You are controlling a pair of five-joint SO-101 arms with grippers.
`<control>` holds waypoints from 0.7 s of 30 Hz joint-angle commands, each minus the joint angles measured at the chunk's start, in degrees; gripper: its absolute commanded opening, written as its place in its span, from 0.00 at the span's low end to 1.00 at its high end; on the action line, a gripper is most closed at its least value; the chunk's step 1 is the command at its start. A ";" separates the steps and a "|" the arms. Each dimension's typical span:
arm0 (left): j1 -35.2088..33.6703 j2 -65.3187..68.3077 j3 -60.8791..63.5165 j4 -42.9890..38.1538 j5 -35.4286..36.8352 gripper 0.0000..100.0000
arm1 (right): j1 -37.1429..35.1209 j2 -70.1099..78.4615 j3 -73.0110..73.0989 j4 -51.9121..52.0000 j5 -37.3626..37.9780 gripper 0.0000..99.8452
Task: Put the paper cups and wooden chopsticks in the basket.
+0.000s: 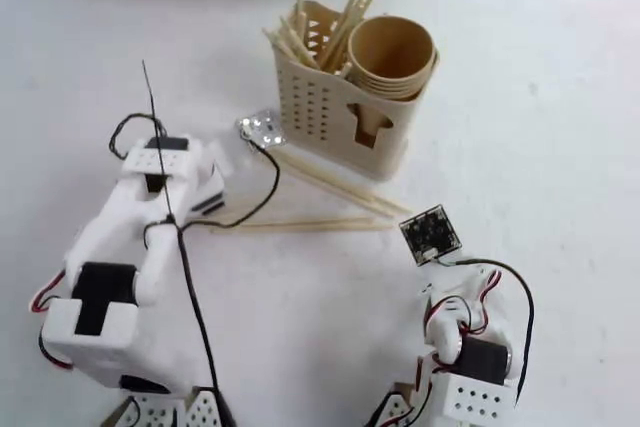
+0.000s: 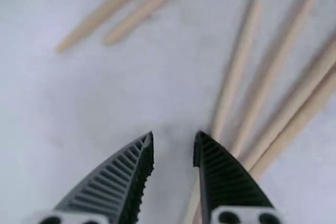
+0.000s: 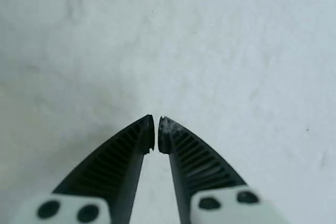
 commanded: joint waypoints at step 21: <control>3.65 10.77 -14.51 12.75 4.75 0.14 | -0.31 -0.48 0.53 0.22 0.53 0.03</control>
